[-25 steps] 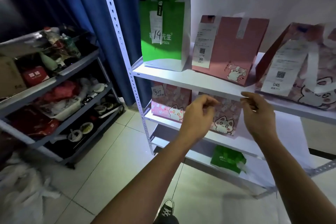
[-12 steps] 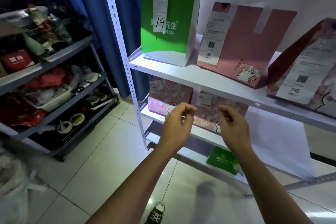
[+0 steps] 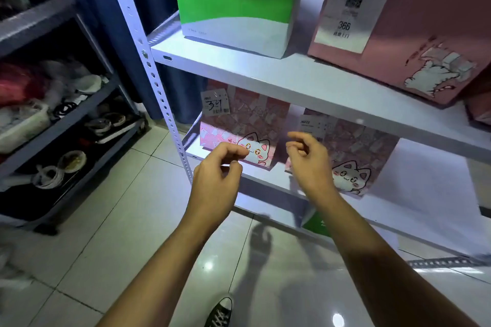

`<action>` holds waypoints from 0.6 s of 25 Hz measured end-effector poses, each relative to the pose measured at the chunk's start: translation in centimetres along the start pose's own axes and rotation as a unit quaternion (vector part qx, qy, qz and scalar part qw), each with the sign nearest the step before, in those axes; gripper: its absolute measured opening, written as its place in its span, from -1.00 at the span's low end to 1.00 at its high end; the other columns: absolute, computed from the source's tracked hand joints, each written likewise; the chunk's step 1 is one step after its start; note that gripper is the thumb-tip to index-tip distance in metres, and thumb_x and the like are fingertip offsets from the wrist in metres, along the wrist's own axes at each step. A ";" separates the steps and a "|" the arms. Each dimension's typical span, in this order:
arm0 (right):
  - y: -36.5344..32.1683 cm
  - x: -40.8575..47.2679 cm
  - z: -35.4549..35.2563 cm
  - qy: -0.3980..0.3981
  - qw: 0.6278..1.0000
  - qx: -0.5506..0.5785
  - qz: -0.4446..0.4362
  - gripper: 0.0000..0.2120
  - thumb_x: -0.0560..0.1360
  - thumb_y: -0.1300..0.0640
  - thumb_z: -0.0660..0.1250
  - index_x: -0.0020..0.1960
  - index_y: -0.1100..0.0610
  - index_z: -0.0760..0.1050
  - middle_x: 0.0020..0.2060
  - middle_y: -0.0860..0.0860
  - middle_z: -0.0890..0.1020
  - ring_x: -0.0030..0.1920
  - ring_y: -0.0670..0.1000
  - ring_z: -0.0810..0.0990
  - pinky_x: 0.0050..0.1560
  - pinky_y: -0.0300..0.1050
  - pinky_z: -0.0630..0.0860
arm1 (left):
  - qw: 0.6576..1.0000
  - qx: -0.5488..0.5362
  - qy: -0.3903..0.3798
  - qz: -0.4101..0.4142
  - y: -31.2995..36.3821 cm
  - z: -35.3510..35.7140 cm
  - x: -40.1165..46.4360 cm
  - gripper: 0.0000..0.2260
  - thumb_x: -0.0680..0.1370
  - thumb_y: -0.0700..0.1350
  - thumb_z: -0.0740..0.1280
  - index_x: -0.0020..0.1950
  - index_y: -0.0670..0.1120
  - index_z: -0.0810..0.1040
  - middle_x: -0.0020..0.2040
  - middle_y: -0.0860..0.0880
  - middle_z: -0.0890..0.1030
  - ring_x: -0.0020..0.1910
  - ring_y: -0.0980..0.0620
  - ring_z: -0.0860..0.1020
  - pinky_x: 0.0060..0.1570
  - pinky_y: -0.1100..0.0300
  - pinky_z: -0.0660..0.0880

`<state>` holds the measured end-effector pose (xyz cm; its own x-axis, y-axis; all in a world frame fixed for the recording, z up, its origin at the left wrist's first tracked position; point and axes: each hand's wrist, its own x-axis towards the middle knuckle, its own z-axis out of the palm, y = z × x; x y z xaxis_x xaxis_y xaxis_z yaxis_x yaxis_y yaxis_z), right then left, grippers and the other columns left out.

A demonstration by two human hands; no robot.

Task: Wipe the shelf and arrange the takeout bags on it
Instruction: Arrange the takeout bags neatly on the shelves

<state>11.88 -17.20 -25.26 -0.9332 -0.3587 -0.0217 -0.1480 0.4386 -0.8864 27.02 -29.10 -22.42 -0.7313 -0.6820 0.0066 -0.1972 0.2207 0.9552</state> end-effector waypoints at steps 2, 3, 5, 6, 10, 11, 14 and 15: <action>0.5 2.4 2.0 0.024 0.999 -0.004 0.029 -0.89 0.60 0.16 0.30 0.09 0.08 0.57 -0.17 -0.11 0.63 -0.23 -0.17 0.58 -0.22 -0.26 0.53 | 1.000 0.005 -0.009 -0.001 -1.4 -0.3 1.6 -0.72 0.58 -0.30 0.23 0.05 0.03 0.63 -0.01 0.20 0.67 0.01 0.26 0.58 -0.07 0.49 0.43; 0.6 3.5 2.8 0.034 0.998 0.001 0.059 -0.94 0.59 0.14 0.34 0.05 0.08 0.55 -0.18 -0.10 0.63 -0.20 -0.13 0.60 -0.18 -0.24 0.54 | 1.000 0.008 -0.014 -0.003 -2.0 -0.4 2.3 -0.72 0.58 -0.29 0.23 0.05 0.04 0.63 -0.01 0.19 0.67 0.01 0.25 0.58 -0.06 0.49 0.42; 0.9 5.7 4.3 0.050 0.992 0.009 0.117 -0.93 0.57 0.11 0.38 0.01 0.09 0.51 -0.14 -0.02 0.62 -0.21 -0.06 0.62 -0.27 -0.34 0.52 | 1.000 0.007 -0.023 -0.004 -3.0 -0.6 3.6 -0.72 0.58 -0.29 0.23 0.05 0.04 0.63 -0.01 0.19 0.67 0.01 0.22 0.59 -0.06 0.48 0.43; 1.0 6.7 4.9 0.054 0.990 0.001 0.133 -0.91 0.57 0.13 0.39 0.03 0.11 0.50 -0.12 0.01 0.61 -0.26 -0.06 0.59 -0.40 -0.43 0.44 | 1.000 0.006 -0.028 -0.003 -3.5 -0.7 4.2 -0.72 0.58 -0.29 0.23 0.04 0.04 0.63 -0.02 0.19 0.67 0.02 0.21 0.59 -0.06 0.48 0.43; 1.5 10.2 7.2 0.064 0.991 -0.047 0.111 -0.67 0.56 0.05 0.42 0.27 0.13 0.49 0.08 0.04 0.64 0.01 0.05 0.59 -0.11 -0.23 0.51 | 0.999 0.015 -0.038 -0.008 -4.9 -1.6 6.2 -0.72 0.58 -0.29 0.23 0.03 0.06 0.63 -0.02 0.19 0.67 0.01 0.20 0.59 -0.06 0.45 0.45; 1.8 10.9 7.7 0.061 0.989 -0.083 0.109 -0.64 0.55 0.02 0.42 0.28 0.15 0.49 0.13 0.09 0.64 0.08 0.11 0.60 0.05 -0.12 0.53 | 0.999 0.017 -0.041 -0.009 -5.2 -1.8 6.7 -0.72 0.59 -0.29 0.23 0.02 0.06 0.63 -0.02 0.20 0.67 0.01 0.21 0.59 -0.06 0.44 0.45; 2.2 11.7 8.6 0.068 0.987 -0.097 0.106 -0.70 0.56 0.04 0.41 0.19 0.22 0.56 0.08 0.10 0.67 0.09 0.08 0.62 0.11 -0.12 0.51 | 0.999 0.025 -0.045 -0.013 -5.9 -2.4 7.6 -0.71 0.58 -0.31 0.23 0.01 0.04 0.63 -0.02 0.19 0.67 0.04 0.21 0.59 -0.03 0.42 0.45; 2.0 11.3 8.7 0.075 0.989 -0.072 0.103 -0.75 0.57 0.09 0.40 0.17 0.21 0.57 0.02 0.04 0.66 0.03 0.03 0.61 0.00 -0.20 0.48 | 0.999 0.029 -0.045 -0.012 -6.0 -2.6 7.9 -0.70 0.57 -0.32 0.23 0.01 0.04 0.63 -0.02 0.19 0.68 0.04 0.20 0.60 -0.03 0.40 0.46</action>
<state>3.94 -27.57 -31.31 -0.9849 -0.1276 -0.1171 0.0161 0.6060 -0.7953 24.15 -37.61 -27.35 -0.7805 -0.6235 -0.0454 -0.2511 0.2461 0.9362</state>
